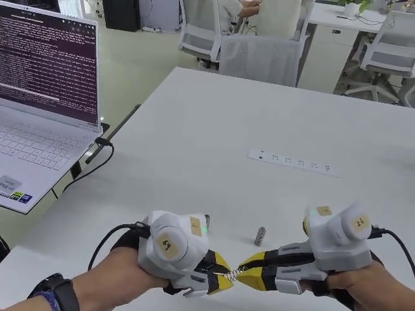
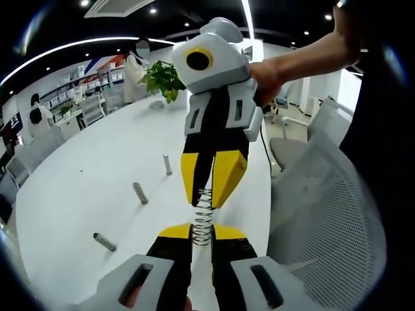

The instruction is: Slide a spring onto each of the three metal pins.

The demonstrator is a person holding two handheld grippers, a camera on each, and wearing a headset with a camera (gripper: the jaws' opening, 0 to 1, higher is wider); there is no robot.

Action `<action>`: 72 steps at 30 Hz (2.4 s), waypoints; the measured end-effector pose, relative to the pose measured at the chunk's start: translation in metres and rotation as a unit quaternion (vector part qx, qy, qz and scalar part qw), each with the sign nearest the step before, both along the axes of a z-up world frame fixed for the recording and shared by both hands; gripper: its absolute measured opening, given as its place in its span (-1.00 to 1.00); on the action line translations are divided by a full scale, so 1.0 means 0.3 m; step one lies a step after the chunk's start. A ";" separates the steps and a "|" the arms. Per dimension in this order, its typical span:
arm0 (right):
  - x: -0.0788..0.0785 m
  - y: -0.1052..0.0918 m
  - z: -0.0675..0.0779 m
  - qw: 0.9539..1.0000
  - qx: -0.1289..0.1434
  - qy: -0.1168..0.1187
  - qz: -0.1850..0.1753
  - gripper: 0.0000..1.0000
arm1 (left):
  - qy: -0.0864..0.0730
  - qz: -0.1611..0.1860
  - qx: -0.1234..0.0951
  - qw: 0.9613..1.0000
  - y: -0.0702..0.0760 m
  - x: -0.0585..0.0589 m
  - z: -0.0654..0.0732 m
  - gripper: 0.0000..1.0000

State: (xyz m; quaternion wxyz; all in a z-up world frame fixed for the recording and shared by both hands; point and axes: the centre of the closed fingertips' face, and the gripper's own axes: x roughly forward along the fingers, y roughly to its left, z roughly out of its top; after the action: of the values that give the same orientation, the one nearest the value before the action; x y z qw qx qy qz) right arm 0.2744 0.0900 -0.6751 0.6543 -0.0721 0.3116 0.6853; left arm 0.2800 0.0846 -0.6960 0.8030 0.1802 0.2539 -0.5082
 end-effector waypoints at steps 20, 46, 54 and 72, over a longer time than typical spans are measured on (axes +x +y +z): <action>-0.001 0.003 0.007 0.999 -0.015 -0.017 0.027 -0.84 | 0.004 0.003 -0.007 1.000 -0.014 -0.003 -0.022 -0.97; 0.018 -0.073 0.080 0.985 -0.099 -0.094 0.109 -0.67 | -0.019 -0.008 -0.085 0.996 -0.111 0.018 0.086 -0.97; 0.018 -0.095 0.097 0.976 -0.124 -0.109 0.139 -0.67 | -0.027 -0.015 -0.105 0.994 -0.143 0.031 0.136 -0.97; 0.029 -0.128 0.136 0.945 -0.187 -0.149 0.223 -0.75 | -0.039 -0.033 -0.116 0.992 -0.190 0.059 0.178 -0.97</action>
State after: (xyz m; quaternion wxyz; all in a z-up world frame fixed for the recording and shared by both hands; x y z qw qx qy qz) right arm 0.2831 0.0517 -0.6343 0.4980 -0.3622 0.3095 0.7246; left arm 0.2977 0.0275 -0.6427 0.8107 0.1136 0.1562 -0.5527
